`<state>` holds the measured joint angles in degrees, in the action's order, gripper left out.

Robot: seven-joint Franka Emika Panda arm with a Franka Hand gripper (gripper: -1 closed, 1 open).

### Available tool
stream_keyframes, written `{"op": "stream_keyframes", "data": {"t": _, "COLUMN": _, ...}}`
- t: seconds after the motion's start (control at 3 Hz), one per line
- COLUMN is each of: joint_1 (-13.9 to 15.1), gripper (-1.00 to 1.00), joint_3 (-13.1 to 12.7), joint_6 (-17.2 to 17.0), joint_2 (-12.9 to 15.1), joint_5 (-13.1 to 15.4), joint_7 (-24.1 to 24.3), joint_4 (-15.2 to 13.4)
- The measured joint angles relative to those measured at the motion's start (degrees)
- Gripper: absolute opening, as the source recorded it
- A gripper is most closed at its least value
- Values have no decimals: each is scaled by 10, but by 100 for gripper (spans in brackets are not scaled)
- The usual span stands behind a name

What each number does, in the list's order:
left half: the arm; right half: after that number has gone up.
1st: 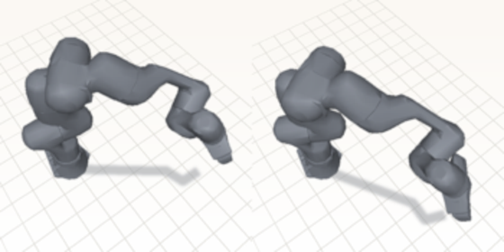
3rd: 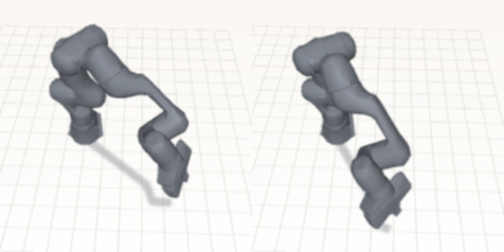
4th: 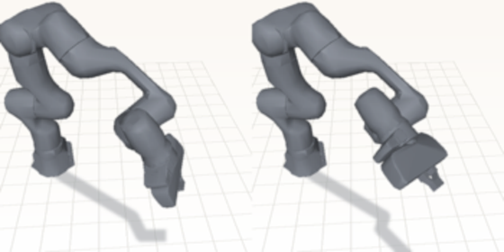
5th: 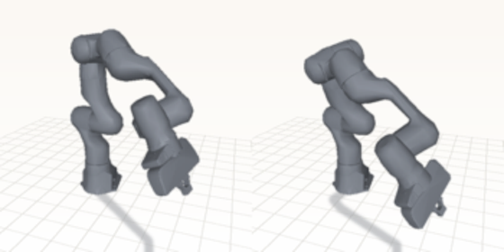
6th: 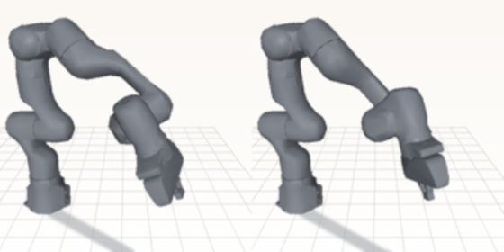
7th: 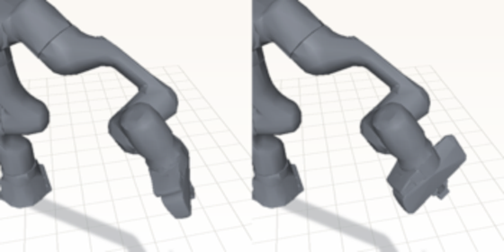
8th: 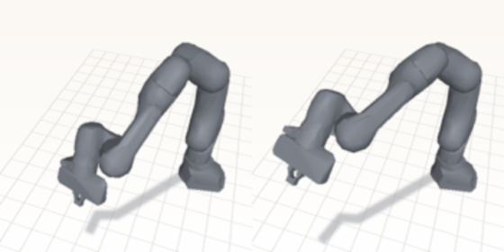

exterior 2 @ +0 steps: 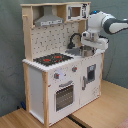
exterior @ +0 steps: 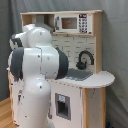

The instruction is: Play with the kitchen

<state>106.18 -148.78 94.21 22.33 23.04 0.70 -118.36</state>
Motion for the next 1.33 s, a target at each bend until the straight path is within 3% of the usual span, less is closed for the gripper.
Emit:
{"op": "stream_keyframes", "data": {"t": 0.33, "joint_1": 3, "gripper": -100, "joint_3": 5, "joint_6": 40, "joint_2": 20, "joint_5": 37, "joint_7": 13, "joint_4": 0}}
{"op": "stream_keyframes", "data": {"t": 0.67, "joint_1": 6, "gripper": -100, "joint_3": 37, "joint_6": 86, "joint_2": 16, "joint_5": 56, "joint_7": 14, "joint_4": 8}}
{"op": "stream_keyframes", "data": {"t": 1.33, "joint_1": 6, "gripper": -100, "joint_3": 128, "joint_6": 110, "joint_2": -31, "joint_5": 53, "joint_7": 6, "joint_4": 58}}
